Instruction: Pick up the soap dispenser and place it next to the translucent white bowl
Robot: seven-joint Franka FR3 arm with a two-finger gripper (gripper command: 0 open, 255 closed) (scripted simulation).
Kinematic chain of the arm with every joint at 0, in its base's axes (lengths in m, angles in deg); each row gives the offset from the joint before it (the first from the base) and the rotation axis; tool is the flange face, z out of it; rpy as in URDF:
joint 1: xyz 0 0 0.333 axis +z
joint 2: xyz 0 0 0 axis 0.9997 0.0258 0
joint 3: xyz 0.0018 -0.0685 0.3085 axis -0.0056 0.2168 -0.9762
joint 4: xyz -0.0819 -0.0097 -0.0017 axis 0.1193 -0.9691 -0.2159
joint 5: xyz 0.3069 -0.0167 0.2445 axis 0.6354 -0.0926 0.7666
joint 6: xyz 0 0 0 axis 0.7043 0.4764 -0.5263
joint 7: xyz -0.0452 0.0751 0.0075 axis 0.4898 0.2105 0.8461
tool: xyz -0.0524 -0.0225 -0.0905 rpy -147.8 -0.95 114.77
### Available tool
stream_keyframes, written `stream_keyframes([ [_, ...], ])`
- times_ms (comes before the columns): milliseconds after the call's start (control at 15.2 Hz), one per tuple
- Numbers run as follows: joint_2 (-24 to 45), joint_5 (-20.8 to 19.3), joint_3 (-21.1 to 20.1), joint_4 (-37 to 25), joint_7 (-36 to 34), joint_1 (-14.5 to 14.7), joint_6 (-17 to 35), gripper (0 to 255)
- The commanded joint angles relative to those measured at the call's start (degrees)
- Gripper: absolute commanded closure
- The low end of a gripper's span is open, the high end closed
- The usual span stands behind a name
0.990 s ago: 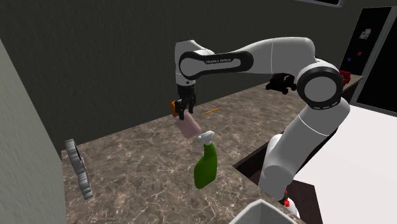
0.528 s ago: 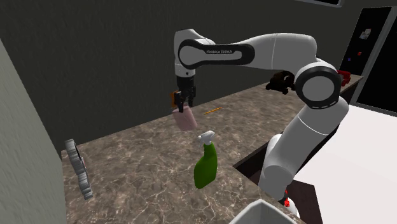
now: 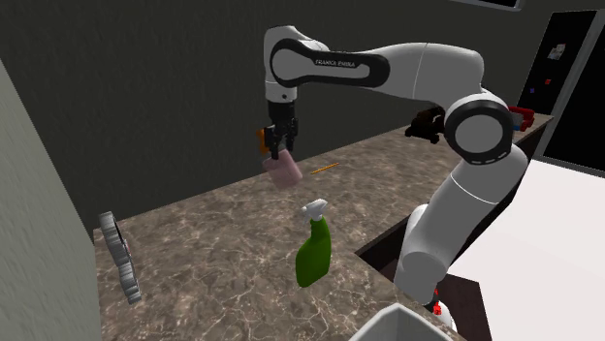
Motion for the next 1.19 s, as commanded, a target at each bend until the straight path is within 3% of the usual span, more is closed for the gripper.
stream_keyframes([
  [0, 0.35, -0.01, 0.07, -2.0, 0.08, -0.03, -1.66, 255],
  [1122, 7.14, 0.15, 0.18, -23.06, -0.04, 0.0, -15.93, 255],
])
